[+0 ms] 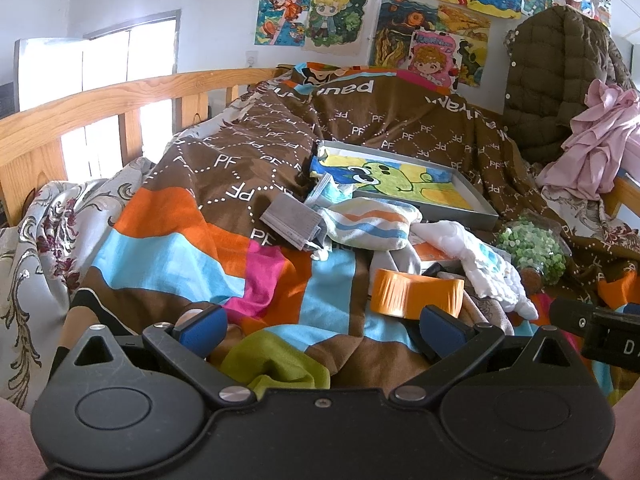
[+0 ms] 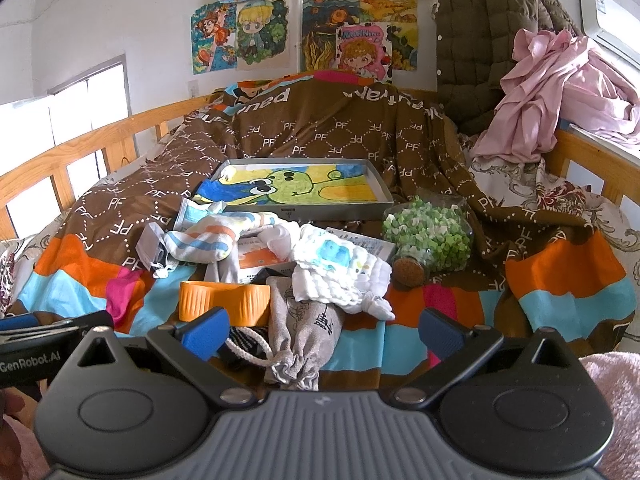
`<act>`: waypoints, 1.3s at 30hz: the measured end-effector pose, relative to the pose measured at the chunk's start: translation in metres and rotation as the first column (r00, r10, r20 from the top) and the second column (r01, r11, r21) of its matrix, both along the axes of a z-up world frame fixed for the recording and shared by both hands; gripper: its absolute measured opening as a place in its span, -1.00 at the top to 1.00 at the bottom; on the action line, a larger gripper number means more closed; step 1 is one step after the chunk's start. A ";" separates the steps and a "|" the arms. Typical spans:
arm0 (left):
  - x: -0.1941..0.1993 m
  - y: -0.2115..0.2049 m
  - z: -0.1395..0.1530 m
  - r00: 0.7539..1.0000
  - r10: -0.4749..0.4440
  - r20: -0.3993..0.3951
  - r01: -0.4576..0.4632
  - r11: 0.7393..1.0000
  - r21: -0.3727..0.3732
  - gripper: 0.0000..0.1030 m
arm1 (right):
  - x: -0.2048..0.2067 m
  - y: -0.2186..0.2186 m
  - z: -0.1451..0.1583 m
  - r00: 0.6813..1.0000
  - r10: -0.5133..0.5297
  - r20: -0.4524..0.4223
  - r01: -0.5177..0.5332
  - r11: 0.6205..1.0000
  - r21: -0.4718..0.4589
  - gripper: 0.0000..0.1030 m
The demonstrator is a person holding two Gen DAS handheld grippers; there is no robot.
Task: Organize soft objects
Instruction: 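Grasp the orange silicone cup with the left tool while the right tool grasps the beige pouch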
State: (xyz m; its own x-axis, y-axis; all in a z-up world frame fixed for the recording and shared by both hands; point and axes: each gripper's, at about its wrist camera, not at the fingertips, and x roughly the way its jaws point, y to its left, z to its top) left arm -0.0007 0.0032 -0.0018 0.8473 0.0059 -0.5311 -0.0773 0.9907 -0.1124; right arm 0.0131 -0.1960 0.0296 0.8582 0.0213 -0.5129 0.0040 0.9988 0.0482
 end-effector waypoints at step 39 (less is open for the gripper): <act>0.150 0.000 -0.040 0.833 -0.538 -0.129 0.523 0.841 -0.136 -0.98 | 0.157 -0.050 -0.058 0.879 0.205 -0.430 -0.029 0.924 0.381 -0.74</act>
